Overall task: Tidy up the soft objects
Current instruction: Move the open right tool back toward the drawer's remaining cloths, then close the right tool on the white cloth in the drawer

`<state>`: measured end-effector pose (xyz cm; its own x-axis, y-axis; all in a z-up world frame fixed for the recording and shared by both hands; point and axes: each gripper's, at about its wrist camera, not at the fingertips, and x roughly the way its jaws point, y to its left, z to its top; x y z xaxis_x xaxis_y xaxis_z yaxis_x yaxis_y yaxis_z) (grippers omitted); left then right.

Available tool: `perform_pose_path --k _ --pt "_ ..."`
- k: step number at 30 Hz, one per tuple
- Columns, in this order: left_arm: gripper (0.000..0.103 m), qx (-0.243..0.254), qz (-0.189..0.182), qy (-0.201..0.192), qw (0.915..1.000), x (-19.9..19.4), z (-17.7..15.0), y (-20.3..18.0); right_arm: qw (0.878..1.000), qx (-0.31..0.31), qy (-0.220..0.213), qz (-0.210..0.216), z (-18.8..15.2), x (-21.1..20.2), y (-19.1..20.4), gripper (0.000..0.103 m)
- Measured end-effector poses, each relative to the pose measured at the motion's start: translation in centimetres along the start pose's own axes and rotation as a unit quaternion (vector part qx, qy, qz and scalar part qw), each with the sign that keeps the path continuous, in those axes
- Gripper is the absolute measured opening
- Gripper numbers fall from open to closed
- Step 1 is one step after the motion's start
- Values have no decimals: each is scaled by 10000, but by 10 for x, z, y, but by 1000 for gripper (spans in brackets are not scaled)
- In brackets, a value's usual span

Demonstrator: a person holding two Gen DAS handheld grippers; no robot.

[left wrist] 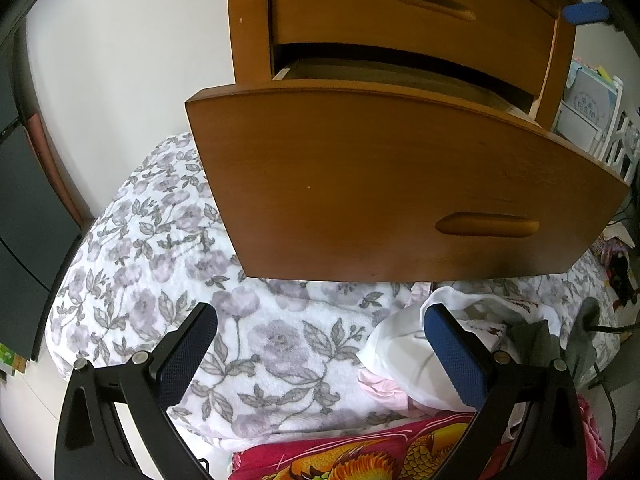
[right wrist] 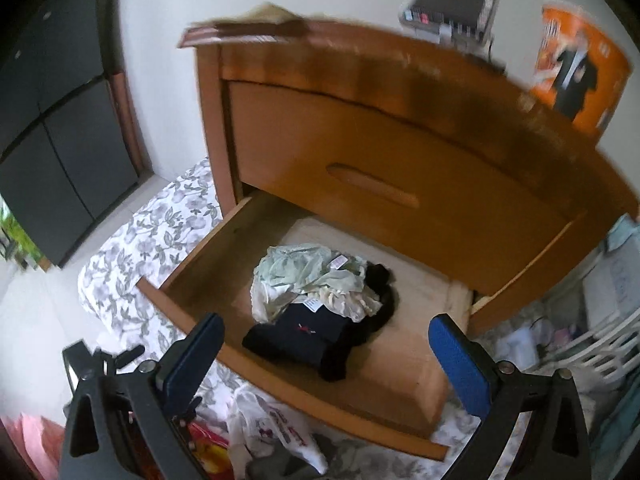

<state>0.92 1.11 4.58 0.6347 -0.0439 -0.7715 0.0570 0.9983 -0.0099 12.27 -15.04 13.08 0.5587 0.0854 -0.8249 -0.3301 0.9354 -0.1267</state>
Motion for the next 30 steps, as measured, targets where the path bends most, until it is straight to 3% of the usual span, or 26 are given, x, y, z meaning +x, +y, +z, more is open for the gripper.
perform_pose_path --k 8,17,26,30 --pt "103 -99 -110 105 9998 6 1 3 9959 583 618 299 12 76 -24 101" --pt "103 -263 -331 235 9988 13 3 10 9853 1009 1372 136 6 154 -47 79" --pt "103 -353 -478 345 9976 17 4 13 9822 1093 1512 211 10 183 -49 48" --pt "103 -381 -504 367 9973 19 5 15 9810 1123 1563 232 6 190 -48 15"
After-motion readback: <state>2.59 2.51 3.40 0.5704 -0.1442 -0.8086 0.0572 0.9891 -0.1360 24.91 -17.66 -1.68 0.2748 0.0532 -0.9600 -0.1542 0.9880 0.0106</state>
